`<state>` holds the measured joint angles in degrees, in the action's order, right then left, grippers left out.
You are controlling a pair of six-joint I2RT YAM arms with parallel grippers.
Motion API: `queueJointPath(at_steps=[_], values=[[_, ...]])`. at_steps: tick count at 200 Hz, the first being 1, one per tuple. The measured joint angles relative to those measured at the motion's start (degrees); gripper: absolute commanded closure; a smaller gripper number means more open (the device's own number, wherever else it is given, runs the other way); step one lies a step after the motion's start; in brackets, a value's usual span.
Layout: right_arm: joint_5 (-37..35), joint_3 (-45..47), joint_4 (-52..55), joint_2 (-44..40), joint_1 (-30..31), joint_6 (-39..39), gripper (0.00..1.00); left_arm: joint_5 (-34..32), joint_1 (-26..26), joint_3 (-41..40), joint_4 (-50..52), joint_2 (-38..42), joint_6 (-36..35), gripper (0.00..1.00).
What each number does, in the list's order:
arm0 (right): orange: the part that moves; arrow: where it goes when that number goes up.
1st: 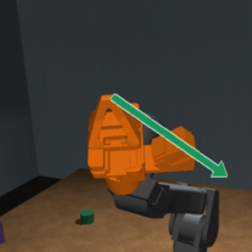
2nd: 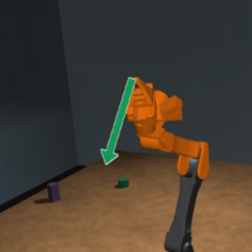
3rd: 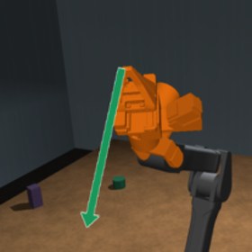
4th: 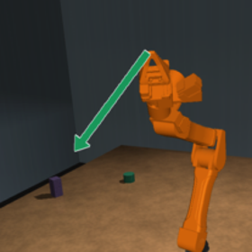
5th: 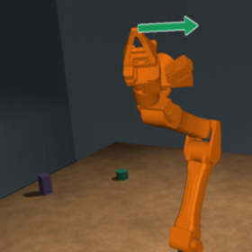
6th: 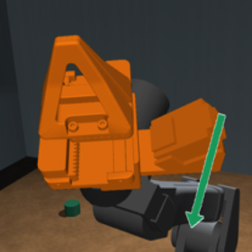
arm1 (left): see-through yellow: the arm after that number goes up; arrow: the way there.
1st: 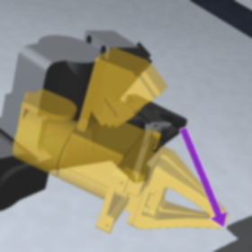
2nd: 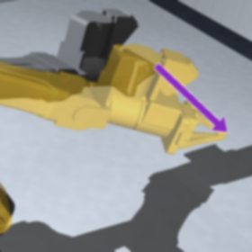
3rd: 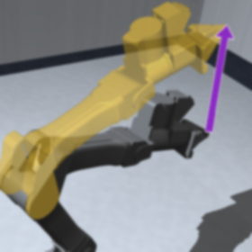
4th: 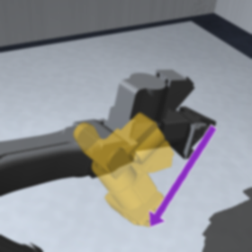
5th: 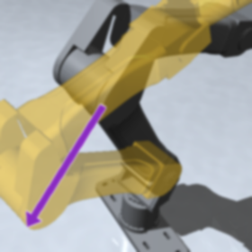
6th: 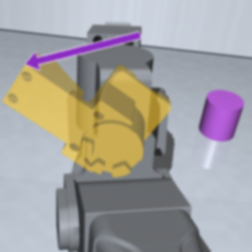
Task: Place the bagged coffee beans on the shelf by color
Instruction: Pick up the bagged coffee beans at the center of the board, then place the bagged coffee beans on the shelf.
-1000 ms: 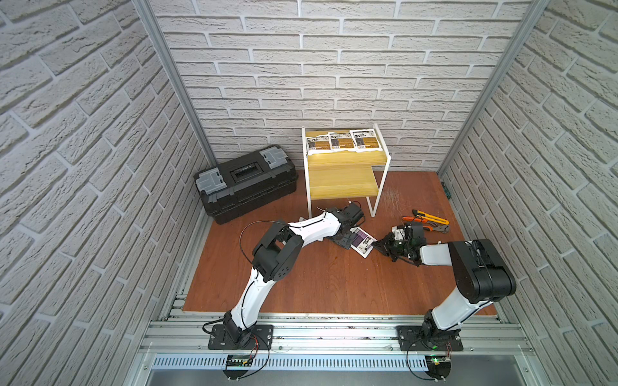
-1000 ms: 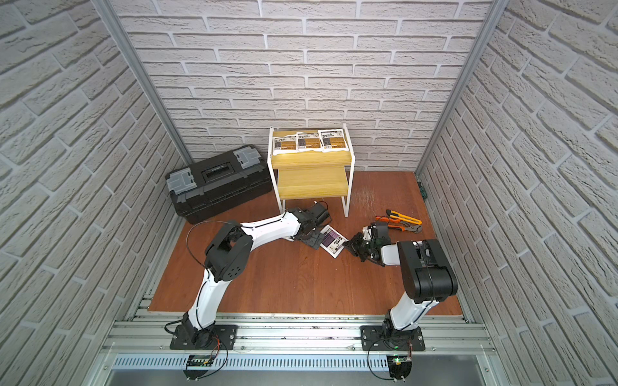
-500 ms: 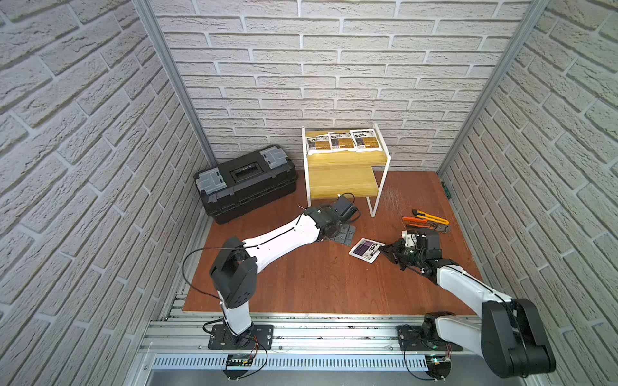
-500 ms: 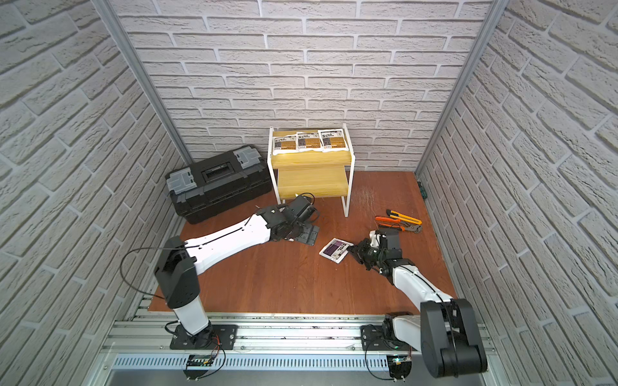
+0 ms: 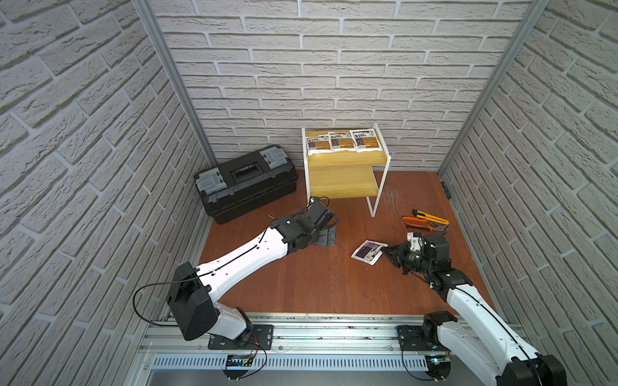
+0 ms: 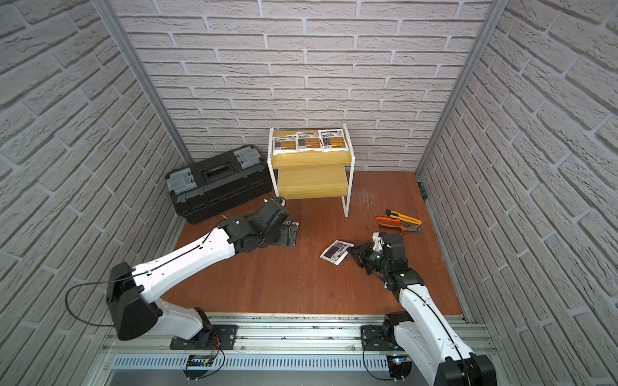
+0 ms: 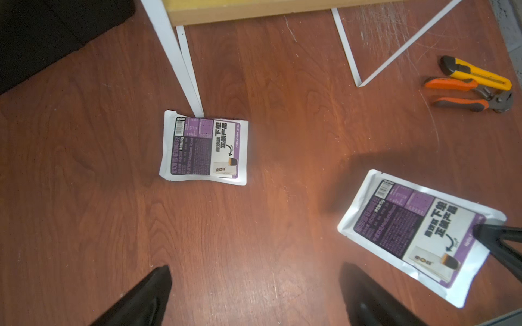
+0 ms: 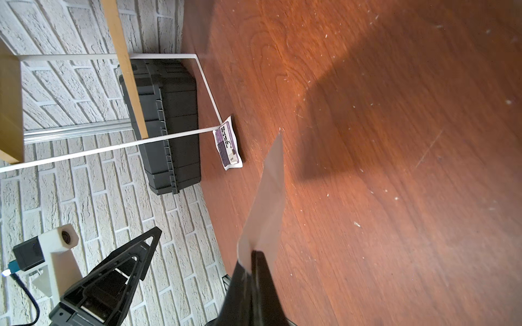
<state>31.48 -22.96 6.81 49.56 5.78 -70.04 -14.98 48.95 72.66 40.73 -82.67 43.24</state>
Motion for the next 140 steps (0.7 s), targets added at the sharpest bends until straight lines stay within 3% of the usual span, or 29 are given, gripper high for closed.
queueJointPath(at_steps=[55,140], values=[[-4.72,-5.07,-2.95,7.34,10.36,-3.37,0.98,-0.85,-3.13,-1.16,0.09,2.8,1.6,0.01],[-17.88,-18.91,-18.05,14.71,20.85,-5.73,0.98,0.17,-21.77,-2.03,0.46,14.73,2.91,0.01]])
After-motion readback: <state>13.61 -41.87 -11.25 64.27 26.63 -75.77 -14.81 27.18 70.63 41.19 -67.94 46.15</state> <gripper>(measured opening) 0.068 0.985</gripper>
